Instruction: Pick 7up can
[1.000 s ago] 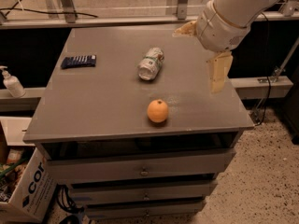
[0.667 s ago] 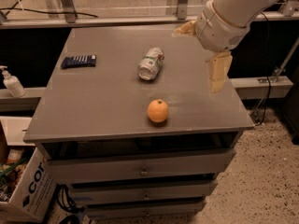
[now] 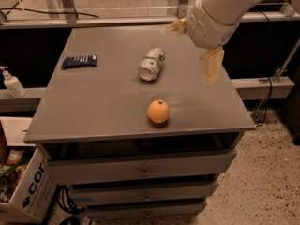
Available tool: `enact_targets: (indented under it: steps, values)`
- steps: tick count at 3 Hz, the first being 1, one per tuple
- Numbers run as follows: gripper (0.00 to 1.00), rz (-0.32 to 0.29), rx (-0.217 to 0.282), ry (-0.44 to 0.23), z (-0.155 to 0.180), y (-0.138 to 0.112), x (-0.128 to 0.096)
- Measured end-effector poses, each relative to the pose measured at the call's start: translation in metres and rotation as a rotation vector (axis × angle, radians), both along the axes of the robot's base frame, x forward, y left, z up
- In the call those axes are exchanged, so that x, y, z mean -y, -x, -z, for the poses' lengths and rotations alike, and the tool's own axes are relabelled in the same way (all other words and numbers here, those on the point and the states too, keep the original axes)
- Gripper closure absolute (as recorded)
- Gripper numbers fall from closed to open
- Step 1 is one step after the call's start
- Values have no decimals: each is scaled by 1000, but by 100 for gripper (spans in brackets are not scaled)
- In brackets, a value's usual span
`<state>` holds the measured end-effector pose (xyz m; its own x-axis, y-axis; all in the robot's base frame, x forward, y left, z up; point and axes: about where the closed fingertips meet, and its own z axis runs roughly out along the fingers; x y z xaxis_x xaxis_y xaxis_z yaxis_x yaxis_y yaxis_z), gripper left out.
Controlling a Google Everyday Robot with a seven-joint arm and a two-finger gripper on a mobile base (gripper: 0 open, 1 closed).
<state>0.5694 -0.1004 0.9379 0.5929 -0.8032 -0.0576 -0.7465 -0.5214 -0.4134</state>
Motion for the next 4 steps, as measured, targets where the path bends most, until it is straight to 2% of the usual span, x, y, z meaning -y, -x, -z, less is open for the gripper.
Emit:
enact_targets:
  steps: [1,3,4]
  values:
    - [0,-125,35,57,1,-24,-11]
    - [0,-351,62,160,15,-82,-23]
    - [0,-419,87,193,24,-108,-26]
